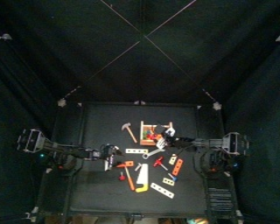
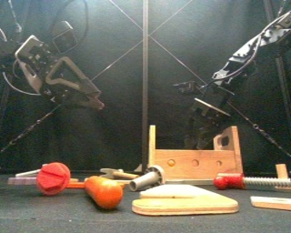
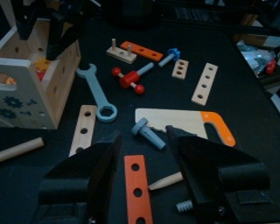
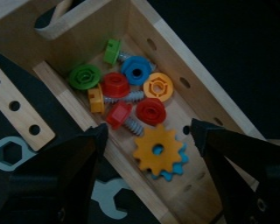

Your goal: Place orange gear on top of blue gear

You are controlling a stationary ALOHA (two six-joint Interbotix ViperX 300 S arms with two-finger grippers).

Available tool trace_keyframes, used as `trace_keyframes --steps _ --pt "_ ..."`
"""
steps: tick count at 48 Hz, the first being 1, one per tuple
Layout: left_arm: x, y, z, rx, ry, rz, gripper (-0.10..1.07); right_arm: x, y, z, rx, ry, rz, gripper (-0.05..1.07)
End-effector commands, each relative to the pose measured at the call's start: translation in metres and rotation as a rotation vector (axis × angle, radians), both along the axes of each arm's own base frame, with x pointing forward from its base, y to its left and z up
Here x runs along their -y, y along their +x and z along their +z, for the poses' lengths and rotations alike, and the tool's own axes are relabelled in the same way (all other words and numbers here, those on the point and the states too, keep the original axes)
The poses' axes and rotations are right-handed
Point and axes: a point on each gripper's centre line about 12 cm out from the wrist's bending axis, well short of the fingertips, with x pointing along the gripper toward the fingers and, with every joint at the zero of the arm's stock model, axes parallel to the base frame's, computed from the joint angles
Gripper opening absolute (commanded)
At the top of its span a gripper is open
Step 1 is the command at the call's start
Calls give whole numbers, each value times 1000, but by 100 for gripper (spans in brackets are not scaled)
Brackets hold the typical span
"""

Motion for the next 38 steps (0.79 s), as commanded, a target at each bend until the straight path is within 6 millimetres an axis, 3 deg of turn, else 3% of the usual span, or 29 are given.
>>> trace_keyframes --steps 1,23,30,38 --pt "0 3 8 37 -2 1 84 2 6 13 42 -8 -3 104" --pt "0 4 9 41 -11 8 84 -2 8 14 46 -7 10 104" --pt "4 5 14 82 -5 -7 84 -16 13 18 67 -4 57 104" --pt "6 3 16 118 4 -20 84 -33 18 39 140 8 99 104"
